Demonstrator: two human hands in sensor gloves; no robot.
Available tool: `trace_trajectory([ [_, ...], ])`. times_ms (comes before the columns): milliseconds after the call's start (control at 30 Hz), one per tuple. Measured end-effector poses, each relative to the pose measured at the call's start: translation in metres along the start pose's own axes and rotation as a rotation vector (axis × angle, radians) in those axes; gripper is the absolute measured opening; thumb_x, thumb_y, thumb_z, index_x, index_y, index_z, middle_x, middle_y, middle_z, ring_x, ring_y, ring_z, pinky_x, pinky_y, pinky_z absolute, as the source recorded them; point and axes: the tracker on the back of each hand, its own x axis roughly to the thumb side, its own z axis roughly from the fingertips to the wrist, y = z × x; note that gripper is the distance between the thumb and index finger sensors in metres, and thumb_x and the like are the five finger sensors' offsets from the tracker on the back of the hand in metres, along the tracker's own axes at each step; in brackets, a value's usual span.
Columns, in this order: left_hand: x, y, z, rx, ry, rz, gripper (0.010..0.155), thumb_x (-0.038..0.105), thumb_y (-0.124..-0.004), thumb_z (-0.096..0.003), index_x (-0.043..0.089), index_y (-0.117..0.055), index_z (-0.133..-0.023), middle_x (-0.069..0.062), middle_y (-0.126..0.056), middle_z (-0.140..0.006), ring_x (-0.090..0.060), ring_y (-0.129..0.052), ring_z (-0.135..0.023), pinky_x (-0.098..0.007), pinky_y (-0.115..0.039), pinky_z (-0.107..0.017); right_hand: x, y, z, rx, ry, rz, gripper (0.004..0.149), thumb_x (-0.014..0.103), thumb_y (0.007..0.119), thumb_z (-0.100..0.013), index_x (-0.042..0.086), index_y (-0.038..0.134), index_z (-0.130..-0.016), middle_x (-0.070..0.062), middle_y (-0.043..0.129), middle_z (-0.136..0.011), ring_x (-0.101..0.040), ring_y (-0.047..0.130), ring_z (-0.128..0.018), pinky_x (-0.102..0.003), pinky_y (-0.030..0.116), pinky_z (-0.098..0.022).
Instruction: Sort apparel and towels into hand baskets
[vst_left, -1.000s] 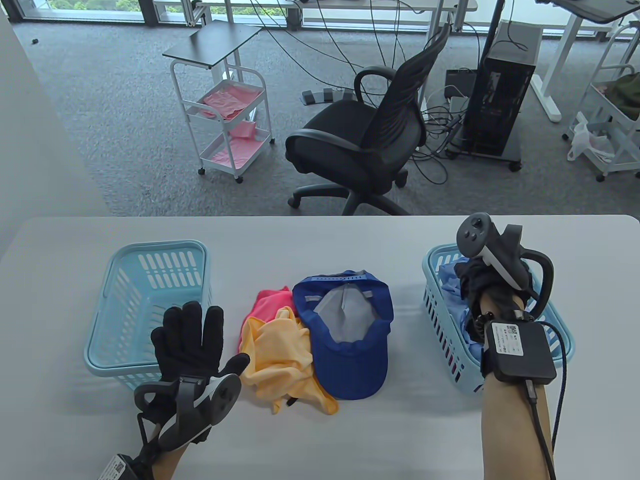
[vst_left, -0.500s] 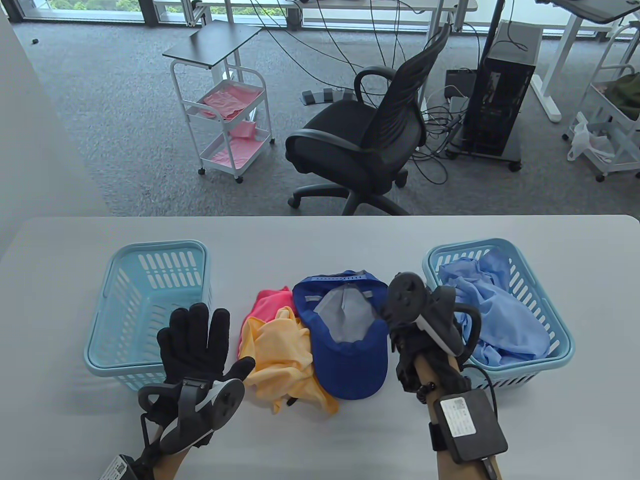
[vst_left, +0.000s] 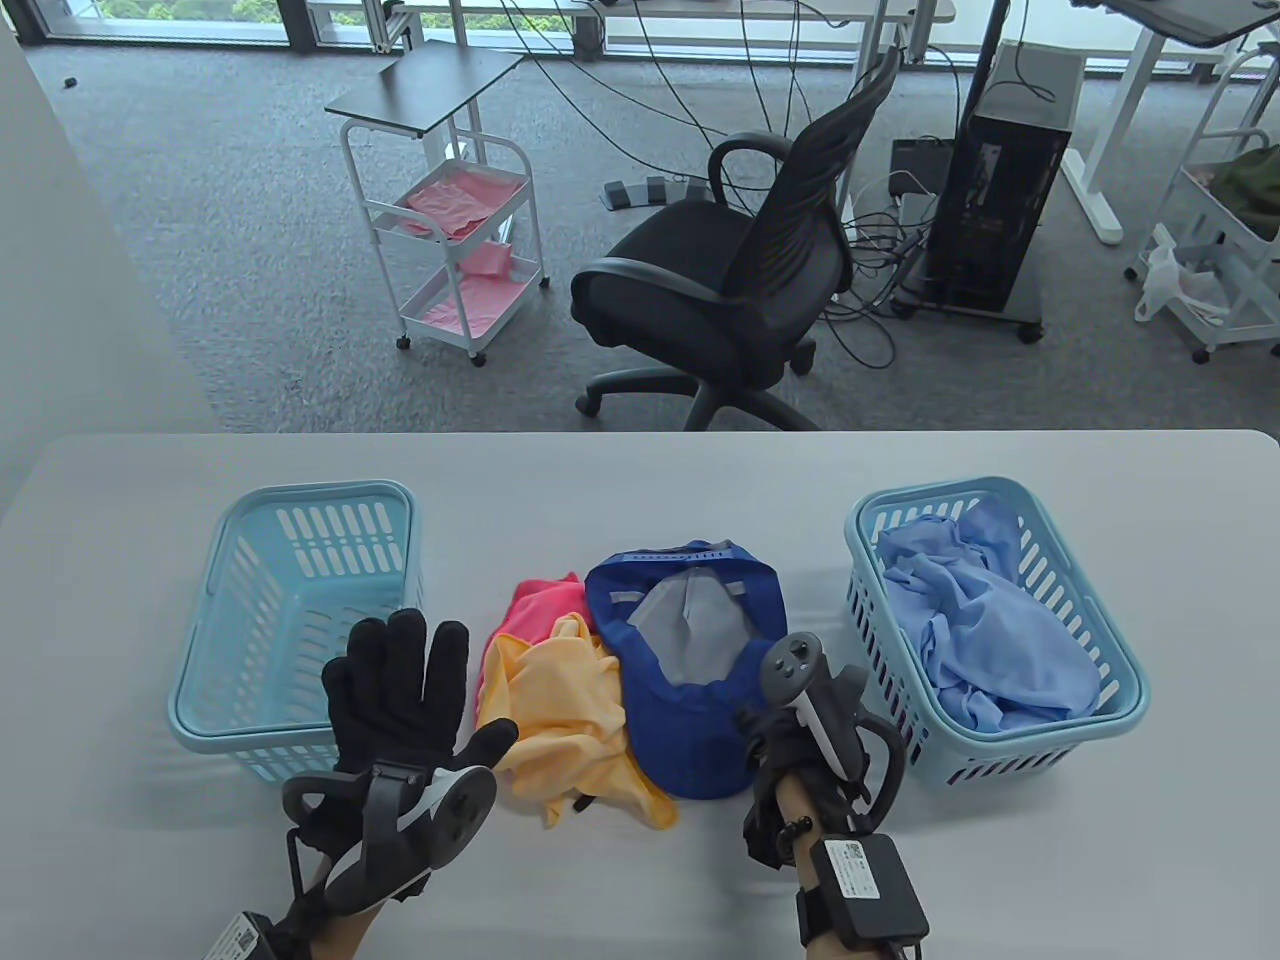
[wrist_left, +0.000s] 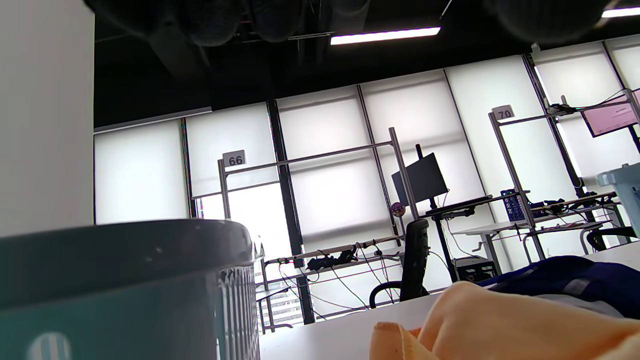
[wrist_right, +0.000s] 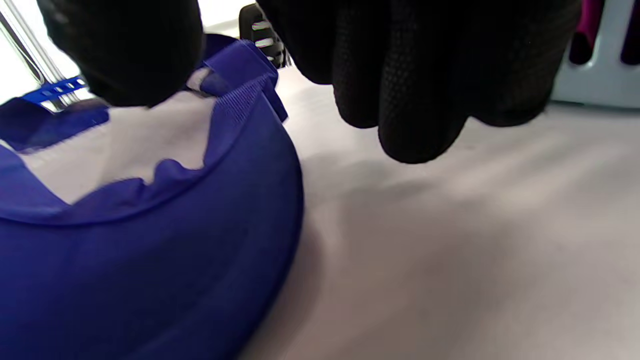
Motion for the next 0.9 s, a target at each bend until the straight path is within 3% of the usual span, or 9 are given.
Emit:
trace_trajectory([
  [233,0.002,-0.006,-0.001,-0.037,-0.013,0.007,0.094,0.068,-0.061,-0.0432,0.015,-0.030,-0.114,-0.029,-0.037,-0.118,-0.062,-0.051,-0.106,-0.073,-0.052,-0.073,0.006,0.020,-0.004,-0.023,0.027,0.120,0.083,0.055,0.083,-0.031,0.001,0.068,-0.093,-0.018,0.087,-0.075,-0.032,0.099,-0.051,-0.043,0.088,-0.038],
  [467,0.002,-0.004,-0.001,-0.033,-0.010,0.016,0.094,0.068,-0.061,-0.0432,0.014,-0.030,-0.114,-0.029,-0.037,-0.118,-0.062,-0.051,-0.106,-0.073,-0.052,-0.073,0.012,0.027,-0.003,-0.079,0.033,0.197,0.070,0.053,0.086,-0.031,0.009,0.079,-0.085,-0.014,0.089,-0.072,-0.030,0.099,-0.048,-0.042,0.087,-0.037],
  [900,0.003,-0.002,-0.001,-0.024,-0.009,0.017,0.094,0.068,-0.061,-0.0432,0.014,-0.030,-0.114,-0.029,-0.037,-0.118,-0.062,-0.051,-0.106,-0.073,-0.052,-0.073,0.009,0.026,-0.006,-0.080,0.057,0.107,0.055,0.046,0.091,-0.029,0.014,0.087,-0.073,-0.007,0.094,-0.063,-0.025,0.100,-0.043,-0.039,0.089,-0.034],
])
